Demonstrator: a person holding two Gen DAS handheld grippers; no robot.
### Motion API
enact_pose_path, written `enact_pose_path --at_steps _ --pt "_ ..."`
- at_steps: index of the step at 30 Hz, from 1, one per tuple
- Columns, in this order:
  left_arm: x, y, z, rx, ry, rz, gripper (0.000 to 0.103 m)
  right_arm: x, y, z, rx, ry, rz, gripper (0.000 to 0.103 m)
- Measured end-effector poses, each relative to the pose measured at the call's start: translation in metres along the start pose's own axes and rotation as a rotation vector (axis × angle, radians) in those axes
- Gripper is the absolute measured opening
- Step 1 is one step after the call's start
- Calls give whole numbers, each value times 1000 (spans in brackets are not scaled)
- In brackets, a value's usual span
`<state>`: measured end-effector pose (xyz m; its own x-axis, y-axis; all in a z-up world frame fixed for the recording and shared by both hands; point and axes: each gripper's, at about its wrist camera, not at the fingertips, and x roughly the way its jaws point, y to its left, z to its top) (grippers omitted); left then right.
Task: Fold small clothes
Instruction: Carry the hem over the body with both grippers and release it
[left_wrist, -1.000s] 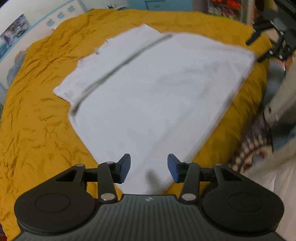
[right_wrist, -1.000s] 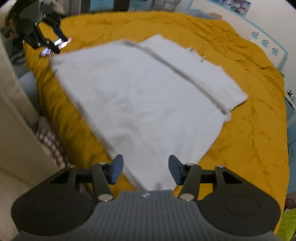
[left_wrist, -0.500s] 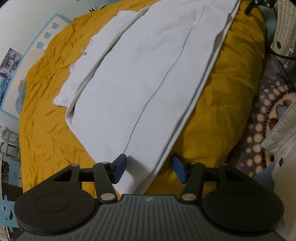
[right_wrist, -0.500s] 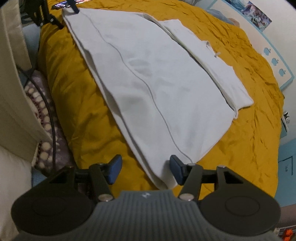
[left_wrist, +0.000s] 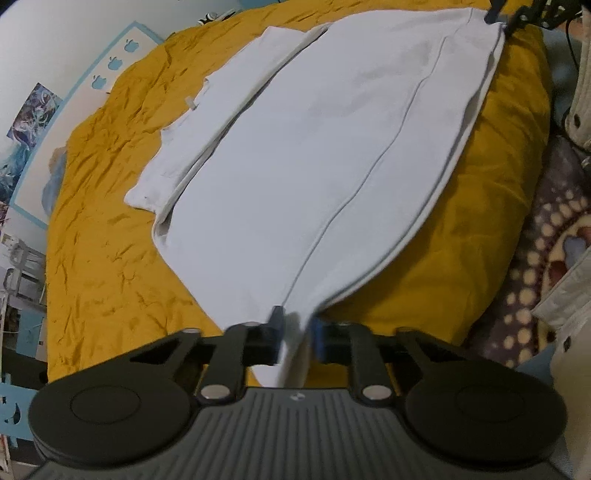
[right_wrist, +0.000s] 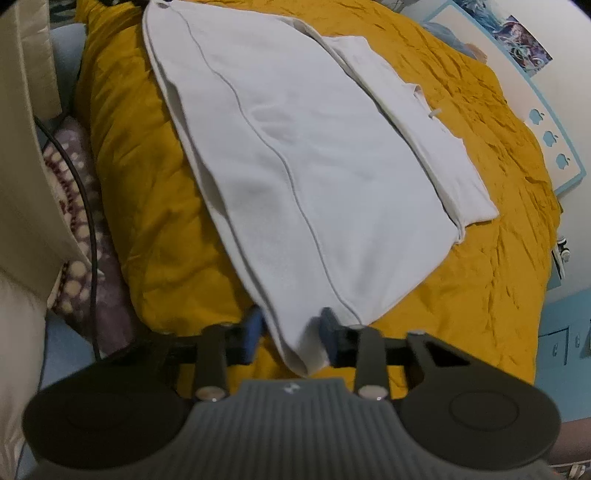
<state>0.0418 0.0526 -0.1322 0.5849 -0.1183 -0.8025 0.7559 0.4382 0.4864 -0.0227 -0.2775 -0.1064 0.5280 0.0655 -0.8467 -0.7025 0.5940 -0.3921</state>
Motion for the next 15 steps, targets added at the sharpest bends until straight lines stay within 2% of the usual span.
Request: enact_pose_path --at_steps 2,8,12,15 --pt "-7 3 3 -1 -17 4 5 -6 -1 1 -7 -8 -3 1" --pt "-35 46 15 -143 -103 21 4 -36 -20 11 18 -77 -51 0" --pt "-49 80 32 -249 -150 44 4 -60 -50 27 65 -151 -118 0" --pt "-56 109 49 -296 -187 91 4 -75 -78 45 84 -194 -173 0"
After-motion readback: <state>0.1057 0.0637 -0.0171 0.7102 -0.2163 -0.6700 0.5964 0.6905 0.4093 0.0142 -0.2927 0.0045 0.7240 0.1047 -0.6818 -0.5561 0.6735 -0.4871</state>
